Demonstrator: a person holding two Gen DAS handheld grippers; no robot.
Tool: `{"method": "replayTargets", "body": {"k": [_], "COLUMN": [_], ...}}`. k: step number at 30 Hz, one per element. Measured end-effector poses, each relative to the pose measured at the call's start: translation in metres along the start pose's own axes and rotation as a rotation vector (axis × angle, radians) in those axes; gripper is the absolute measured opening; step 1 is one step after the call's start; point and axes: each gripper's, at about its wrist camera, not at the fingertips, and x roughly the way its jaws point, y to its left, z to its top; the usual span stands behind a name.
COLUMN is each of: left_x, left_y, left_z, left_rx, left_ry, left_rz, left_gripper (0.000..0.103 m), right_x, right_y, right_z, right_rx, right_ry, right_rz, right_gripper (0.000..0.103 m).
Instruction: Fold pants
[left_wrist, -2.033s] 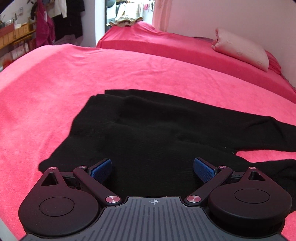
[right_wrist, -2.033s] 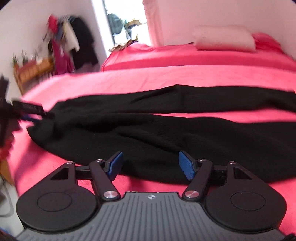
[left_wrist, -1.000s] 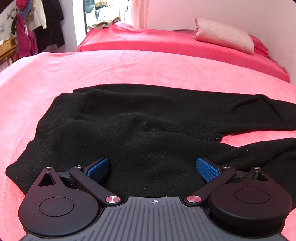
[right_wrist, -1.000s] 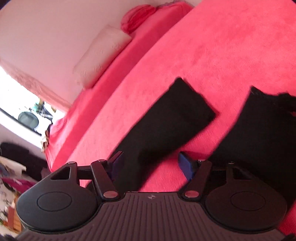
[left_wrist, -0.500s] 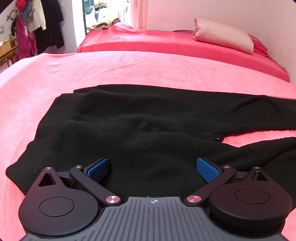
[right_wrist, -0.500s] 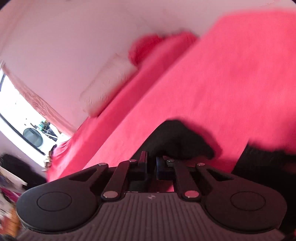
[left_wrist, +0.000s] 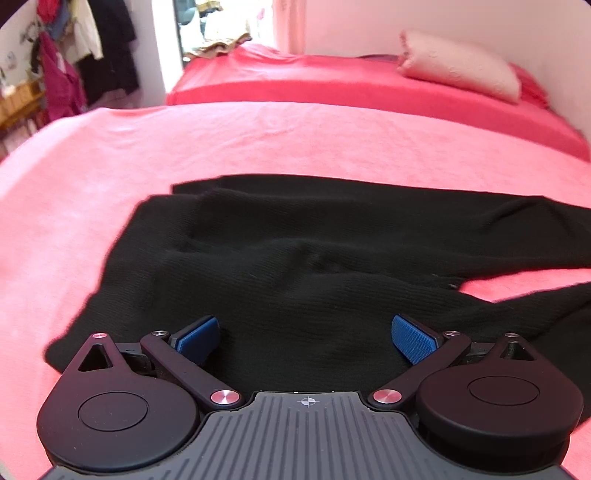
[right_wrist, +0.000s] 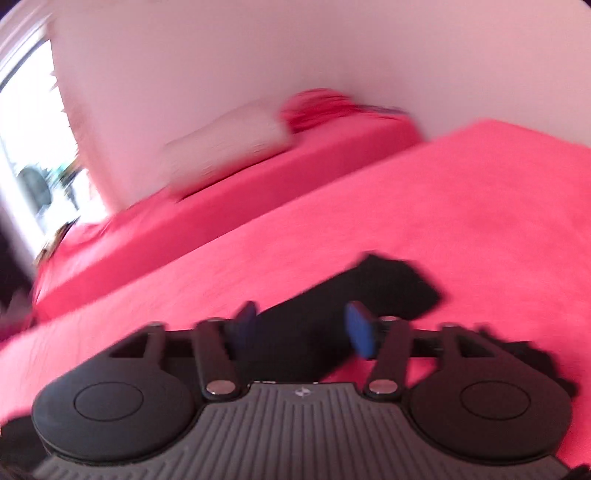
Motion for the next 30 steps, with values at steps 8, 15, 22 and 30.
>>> {"method": "replayTargets", "body": {"k": [8, 15, 22, 30], "left_x": [0.013, 0.021, 0.02, 0.014], "left_y": [-0.002, 0.007, 0.006, 0.016], "left_z": [0.009, 0.004, 0.002, -0.002], "left_rx": [0.009, -0.015, -0.008, -0.021], "left_ry": [0.014, 0.029, 0.025, 0.026], "left_rz": [0.057, 0.035, 0.038, 0.041], "left_gripper": [0.103, 0.103, 0.103, 0.103], "right_x": [0.057, 0.046, 0.031, 0.008], "right_y": [0.101, 0.019, -0.018, 0.014], "right_z": [-0.035, -0.021, -0.017, -0.025], "right_rx": [-0.215, 0.088, 0.186, -0.013], "right_ry": [0.244, 0.265, 0.238, 0.185], "right_rz": [0.148, 0.172, 0.12, 0.033], "right_gripper": [0.069, 0.011, 0.003, 0.048]}}
